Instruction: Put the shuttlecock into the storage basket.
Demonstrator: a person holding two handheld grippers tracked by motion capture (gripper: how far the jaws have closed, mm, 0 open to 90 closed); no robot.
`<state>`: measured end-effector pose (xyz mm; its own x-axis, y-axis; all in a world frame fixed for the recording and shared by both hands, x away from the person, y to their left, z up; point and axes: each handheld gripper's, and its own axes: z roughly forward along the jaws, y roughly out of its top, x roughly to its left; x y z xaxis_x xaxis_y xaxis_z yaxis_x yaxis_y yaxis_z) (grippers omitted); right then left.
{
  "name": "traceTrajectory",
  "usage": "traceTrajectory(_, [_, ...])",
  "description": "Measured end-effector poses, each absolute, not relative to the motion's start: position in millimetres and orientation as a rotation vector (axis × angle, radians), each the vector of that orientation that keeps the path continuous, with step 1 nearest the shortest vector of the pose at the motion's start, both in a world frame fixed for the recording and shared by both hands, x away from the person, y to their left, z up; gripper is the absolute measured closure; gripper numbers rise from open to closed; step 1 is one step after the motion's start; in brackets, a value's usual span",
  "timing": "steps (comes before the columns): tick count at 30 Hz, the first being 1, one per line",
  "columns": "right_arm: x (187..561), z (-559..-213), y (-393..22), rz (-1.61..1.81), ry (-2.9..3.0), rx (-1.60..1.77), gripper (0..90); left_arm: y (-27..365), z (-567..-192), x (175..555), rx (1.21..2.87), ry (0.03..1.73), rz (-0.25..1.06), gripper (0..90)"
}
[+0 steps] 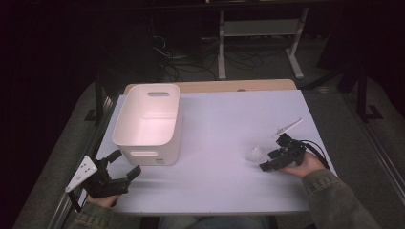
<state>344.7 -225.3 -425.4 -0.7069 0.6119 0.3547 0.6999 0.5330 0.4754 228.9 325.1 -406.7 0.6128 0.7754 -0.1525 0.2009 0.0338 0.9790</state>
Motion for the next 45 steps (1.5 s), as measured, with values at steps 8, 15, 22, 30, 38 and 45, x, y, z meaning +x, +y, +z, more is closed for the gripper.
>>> traceTrajectory(8, [345.5,-428.9,-224.4,-0.870,-2.615,-1.161,37.1,324.6,-406.9,228.8,1.505,0.859,0.532,0.0])
traceTrajectory(15, [346.2,-430.8,-223.8,-0.841,-2.631,-1.184,49.4,324.5,-407.0,228.8,1.505,0.862,0.531,0.0])
traceTrajectory(22, [346.7,-431.3,-224.4,-0.846,-2.615,-1.174,59.9,324.5,-407.0,228.8,1.507,0.862,0.530,0.0])
traceTrajectory(30, [345.8,-428.4,-227.4,-0.880,-2.609,-1.183,63.5,325.5,-407.2,228.9,1.506,0.864,0.530,0.0])
traceTrajectory(38, [343.5,-422.5,-229.2,-0.919,-2.614,-1.189,63.6,325.4,-407.1,228.8,1.506,0.865,0.530,0.0])
traceTrajectory(45, [342.9,-415.7,-227.7,-0.948,-2.621,-1.177,63.6,325.3,-407.1,228.7,1.507,0.865,0.530,0.0])
